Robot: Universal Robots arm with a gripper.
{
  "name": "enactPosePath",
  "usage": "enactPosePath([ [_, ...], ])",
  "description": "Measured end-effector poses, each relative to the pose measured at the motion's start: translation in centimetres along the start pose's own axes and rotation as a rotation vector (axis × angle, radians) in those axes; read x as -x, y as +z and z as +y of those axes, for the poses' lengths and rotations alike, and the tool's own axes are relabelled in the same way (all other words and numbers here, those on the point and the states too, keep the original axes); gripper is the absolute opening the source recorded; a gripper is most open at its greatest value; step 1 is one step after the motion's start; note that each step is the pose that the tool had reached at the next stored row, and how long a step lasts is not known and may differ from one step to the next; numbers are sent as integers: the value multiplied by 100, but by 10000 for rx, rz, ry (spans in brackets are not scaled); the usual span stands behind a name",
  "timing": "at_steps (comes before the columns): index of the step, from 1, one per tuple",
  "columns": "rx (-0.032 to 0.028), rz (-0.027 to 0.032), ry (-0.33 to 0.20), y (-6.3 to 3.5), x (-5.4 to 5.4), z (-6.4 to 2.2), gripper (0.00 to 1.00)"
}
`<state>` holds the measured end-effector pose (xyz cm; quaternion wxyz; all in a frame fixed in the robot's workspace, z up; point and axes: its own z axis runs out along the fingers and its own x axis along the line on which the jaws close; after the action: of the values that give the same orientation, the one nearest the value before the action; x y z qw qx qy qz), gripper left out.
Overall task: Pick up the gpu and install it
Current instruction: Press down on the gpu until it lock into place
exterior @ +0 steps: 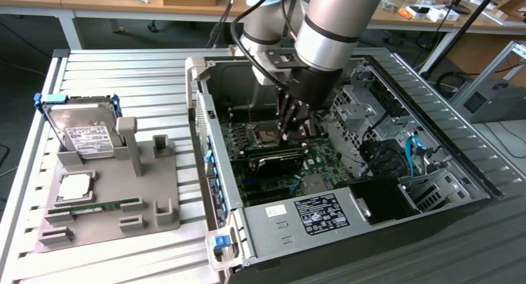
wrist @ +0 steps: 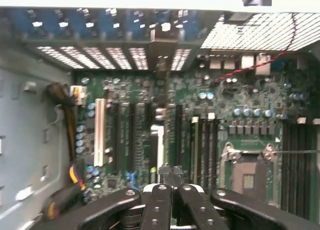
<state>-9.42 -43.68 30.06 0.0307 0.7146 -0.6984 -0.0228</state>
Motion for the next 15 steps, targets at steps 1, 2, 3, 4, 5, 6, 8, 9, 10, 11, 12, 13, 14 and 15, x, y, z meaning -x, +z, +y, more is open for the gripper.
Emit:
enactPosePath([
  [1, -9, -1, -1, 12, 4, 45, 10],
  [2, -17, -2, 0, 24, 6, 98, 10],
  [3, -23, -3, 0, 41, 8, 164, 10],
  [4, -27, -2, 0, 54, 6, 221, 10],
  [5, -30, -1, 1, 62, 3, 270, 10],
  [6, -31, -1, 1, 68, 1, 292, 10],
  [8, -33, -2, 1, 86, -5, 323, 10],
  [9, -33, -3, 0, 101, -9, 334, 10],
  [10, -33, -2, 0, 112, -11, 342, 10],
  [11, -32, -1, 0, 122, -12, 352, 10],
  [12, -32, -2, 0, 132, -12, 363, 10],
  [13, -31, 0, 0, 140, -14, 373, 10],
  [14, -32, -1, 0, 149, -16, 385, 10],
  [15, -33, -3, 1, 158, -19, 396, 10],
])
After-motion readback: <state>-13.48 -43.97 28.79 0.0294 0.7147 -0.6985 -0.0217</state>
